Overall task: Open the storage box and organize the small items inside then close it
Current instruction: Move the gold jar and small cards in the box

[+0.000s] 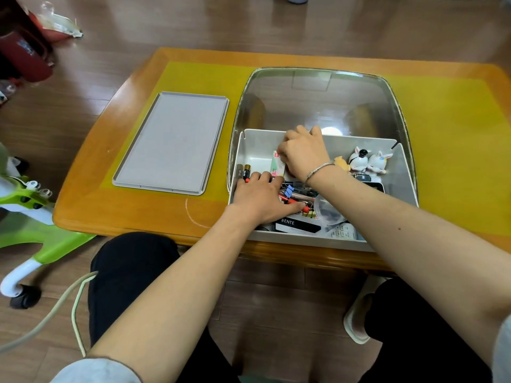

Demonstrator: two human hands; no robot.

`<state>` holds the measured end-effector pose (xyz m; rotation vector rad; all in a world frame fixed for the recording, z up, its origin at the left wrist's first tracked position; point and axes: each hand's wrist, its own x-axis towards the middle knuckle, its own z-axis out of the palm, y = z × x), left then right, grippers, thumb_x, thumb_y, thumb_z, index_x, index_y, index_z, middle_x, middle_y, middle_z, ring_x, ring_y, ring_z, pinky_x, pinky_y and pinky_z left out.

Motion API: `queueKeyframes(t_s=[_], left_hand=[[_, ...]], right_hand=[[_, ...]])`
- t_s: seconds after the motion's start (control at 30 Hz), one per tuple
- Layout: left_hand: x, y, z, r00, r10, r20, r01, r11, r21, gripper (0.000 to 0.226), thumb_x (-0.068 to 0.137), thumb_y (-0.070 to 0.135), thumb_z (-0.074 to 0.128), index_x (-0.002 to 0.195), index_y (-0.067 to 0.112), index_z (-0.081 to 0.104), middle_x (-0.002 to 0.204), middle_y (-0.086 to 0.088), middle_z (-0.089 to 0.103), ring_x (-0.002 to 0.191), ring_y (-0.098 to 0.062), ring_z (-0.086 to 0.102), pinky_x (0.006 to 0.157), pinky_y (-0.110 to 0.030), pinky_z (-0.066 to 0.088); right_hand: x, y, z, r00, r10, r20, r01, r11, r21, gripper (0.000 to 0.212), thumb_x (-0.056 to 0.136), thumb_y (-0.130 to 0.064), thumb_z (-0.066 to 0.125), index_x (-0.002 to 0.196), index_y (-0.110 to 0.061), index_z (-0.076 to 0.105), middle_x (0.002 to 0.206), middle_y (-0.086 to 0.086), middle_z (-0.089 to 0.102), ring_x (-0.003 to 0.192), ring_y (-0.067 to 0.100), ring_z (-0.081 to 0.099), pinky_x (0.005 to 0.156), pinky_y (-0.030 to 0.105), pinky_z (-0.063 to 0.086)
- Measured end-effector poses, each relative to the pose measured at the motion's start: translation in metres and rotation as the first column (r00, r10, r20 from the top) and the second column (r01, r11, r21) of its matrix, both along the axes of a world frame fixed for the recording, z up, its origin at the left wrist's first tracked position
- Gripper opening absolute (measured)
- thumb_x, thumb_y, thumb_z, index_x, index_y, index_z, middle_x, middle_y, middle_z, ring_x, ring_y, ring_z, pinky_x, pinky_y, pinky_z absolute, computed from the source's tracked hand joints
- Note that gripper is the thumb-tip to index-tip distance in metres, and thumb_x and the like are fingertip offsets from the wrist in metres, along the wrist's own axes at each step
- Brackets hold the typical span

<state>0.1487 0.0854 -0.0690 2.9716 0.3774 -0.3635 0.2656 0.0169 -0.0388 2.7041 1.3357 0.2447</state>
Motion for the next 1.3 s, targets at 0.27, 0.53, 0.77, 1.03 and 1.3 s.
queueKeyframes(t_s=[0.27,0.53,0.77,1.03,1.3], left_hand=[[-0.001,0.0,-0.002,0.999,0.014,0.047,-0.014,1.0,-0.01,0.089,0.078,0.085,0.026,0.142,0.025,0.037,0.146,-0.006,0.04,0.136,-0.028,0.031,0.107,-0.053,0.027],[0.001,0.002,-0.001,0.998,0.037,0.06,-0.033,0.998,-0.053,0.083,0.08,0.082,0.03,0.142,0.027,0.038,0.142,-0.008,0.04,0.133,-0.03,0.034,0.105,-0.052,0.032],[0.006,0.0,-0.001,0.998,0.056,0.004,-0.056,0.998,-0.024,0.095,0.077,0.086,0.022,0.148,0.024,0.03,0.154,-0.006,0.029,0.14,-0.03,0.026,0.11,-0.055,0.023],[0.007,-0.001,-0.001,1.0,0.029,-0.005,-0.029,1.0,0.001,0.095,0.075,0.088,0.02,0.147,0.027,0.031,0.154,-0.005,0.032,0.141,-0.029,0.027,0.112,-0.058,0.018],[0.007,-0.001,0.001,1.0,0.023,-0.002,-0.023,1.0,0.001,0.093,0.076,0.087,0.021,0.146,0.026,0.033,0.152,-0.006,0.034,0.139,-0.03,0.03,0.111,-0.058,0.018]], right_hand=[[0.002,-0.011,-0.002,0.995,0.032,-0.097,-0.027,0.998,0.05,0.022,0.09,-0.025,0.054,0.11,-0.023,0.063,0.106,-0.003,0.065,0.112,0.023,0.042,0.088,0.039,0.025],[0.014,-0.038,0.01,0.977,-0.039,-0.21,0.077,0.982,0.174,0.039,0.083,-0.042,0.063,0.116,-0.021,0.058,0.118,0.003,0.058,0.114,0.027,0.046,0.095,0.039,0.032],[0.008,-0.038,0.017,0.939,-0.088,-0.331,0.141,0.98,0.137,0.036,0.08,-0.016,0.061,0.115,-0.016,0.06,0.109,0.011,0.06,0.106,0.032,0.055,0.092,0.038,0.041],[0.004,-0.04,0.017,0.925,-0.064,-0.375,0.148,0.968,0.2,0.037,0.08,-0.02,0.067,0.116,-0.014,0.062,0.112,0.013,0.059,0.107,0.033,0.055,0.095,0.04,0.043],[0.007,-0.046,0.012,0.932,-0.086,-0.353,0.175,0.957,0.231,0.043,0.081,-0.036,0.068,0.119,-0.019,0.057,0.117,0.005,0.06,0.113,0.026,0.052,0.098,0.041,0.038]])
